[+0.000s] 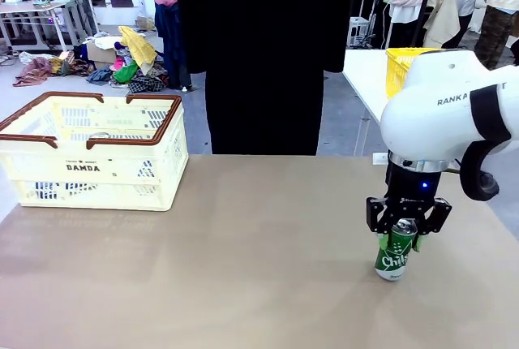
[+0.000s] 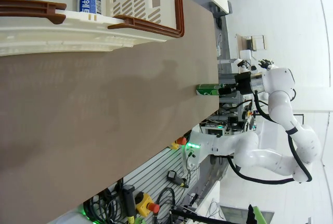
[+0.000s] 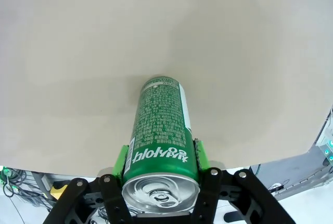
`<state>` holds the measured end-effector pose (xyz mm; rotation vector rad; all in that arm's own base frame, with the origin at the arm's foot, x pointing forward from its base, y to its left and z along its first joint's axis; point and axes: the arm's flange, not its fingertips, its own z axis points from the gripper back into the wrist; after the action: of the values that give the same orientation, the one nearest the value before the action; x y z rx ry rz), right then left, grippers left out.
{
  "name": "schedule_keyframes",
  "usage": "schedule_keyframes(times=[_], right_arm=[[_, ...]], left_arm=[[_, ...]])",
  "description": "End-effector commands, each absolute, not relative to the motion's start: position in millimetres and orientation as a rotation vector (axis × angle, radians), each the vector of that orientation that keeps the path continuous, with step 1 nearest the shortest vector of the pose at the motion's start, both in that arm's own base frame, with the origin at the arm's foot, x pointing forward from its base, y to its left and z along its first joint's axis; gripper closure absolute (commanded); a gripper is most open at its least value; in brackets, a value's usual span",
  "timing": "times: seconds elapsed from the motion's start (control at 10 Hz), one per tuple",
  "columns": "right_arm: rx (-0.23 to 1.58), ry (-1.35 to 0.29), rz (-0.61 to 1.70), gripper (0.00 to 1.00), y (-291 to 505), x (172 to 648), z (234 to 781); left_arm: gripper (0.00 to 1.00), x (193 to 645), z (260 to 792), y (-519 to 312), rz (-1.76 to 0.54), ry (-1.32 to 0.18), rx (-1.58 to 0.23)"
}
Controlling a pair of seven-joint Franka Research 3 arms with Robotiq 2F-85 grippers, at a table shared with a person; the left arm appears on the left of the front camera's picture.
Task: Place the drinks into the Shopping basket.
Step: Pick up one drink and place it into the Shopping basket.
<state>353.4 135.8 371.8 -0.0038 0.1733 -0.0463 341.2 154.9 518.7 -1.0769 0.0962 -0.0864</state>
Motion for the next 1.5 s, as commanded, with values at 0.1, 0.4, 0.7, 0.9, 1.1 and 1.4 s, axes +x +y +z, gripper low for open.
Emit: schedule_keyframes(times=[0.1,0.4,0.7,0.9,1.1,1.4], right_arm=[[-0.057,0.153,-0.054,1.00,132.9,353.5,378.5],[0.038,0.048,0.176,1.00,162.2,377.3,461.3],[0.172,0.008,0.506,1.00,257.9,397.9,498.4],[0.105,-0.014,0.643,1.00,336.6,398.1,484.7],[-0.004,-0.051,0.721,1.00,390.0,404.5,467.2],[-0.165,-0.001,0.856,1.00,443.9,419.9,447.7]], left_arm=[[0.00,337.0,518.9,155.7,-0.103,0.101,-1.074],[0.00,337.0,518.9,155.7,-0.103,0.101,-1.074],[0.00,337.0,518.9,155.7,-0.103,0.101,-1.074],[0.00,337.0,518.9,155.7,-0.103,0.101,-1.074],[0.00,337.0,518.9,155.7,-0.103,0.101,-1.074],[0.00,337.0,518.9,155.7,-0.103,0.101,-1.074]])
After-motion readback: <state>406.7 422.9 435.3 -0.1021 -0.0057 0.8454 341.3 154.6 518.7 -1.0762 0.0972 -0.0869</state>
